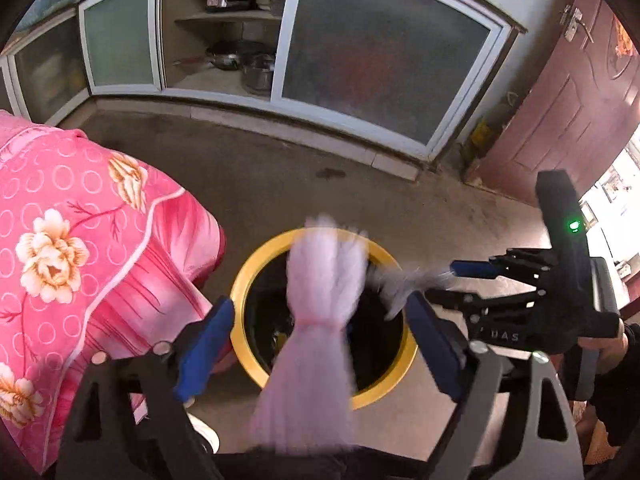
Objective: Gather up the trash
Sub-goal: 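Carry foam net and mesh scrubber over the yellow bin and release both, then move both tools back toward the table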
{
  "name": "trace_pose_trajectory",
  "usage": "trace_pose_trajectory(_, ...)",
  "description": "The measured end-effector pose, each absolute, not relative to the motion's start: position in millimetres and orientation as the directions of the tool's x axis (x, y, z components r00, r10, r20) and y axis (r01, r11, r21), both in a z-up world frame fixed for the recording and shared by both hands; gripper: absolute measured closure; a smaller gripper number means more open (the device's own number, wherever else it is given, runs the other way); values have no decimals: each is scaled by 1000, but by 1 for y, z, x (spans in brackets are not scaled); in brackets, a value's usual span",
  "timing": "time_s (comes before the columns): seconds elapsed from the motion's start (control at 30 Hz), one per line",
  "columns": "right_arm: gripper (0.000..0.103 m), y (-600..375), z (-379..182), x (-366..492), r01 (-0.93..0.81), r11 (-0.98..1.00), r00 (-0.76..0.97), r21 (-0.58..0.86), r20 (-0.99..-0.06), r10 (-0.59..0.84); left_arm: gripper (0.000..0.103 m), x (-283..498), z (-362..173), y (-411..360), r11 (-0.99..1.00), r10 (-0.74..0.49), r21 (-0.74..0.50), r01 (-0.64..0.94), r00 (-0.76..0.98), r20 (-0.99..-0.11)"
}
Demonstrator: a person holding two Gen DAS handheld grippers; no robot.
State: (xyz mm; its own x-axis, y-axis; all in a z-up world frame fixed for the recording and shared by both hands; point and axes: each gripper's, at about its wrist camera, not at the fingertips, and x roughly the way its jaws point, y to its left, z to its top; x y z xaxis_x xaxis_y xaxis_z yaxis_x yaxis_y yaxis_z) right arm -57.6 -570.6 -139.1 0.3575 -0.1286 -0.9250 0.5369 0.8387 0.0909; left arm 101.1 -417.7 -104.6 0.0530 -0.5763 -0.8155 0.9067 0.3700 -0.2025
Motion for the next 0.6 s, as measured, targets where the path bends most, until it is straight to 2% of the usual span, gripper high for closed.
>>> trace_pose_trajectory(0.07, 42, -575, -139, -64, 554, 829, 343, 76, -928, -144, 12, 101, -102, -416, 379, -564, -183, 907, 70, -823)
trace_pose_trajectory(0.23, 43, -585, -124, -81, 582, 810, 367, 67, -911, -189, 12, 104, -83, -397, 394, -602, -196, 898, 90, -794)
trace_pose_trajectory(0.4, 40, -579, -84, -82, 552, 832, 480, 59, -839, -259, 10, 113, -44, -357, 428, -667, -231, 874, 133, -733)
trace_pose_trajectory(0.53, 33, -559, -48, -66, 463, 877, 617, 129, -758, -214, 8, 121, -11, -306, 492, -687, -207, 846, 230, -690)
trace_pose_trajectory(0.6, 32, -545, -33, -53, 406, 901, 663, 153, -728, -175, 8, 128, 2, -278, 534, -686, -201, 821, 283, -670)
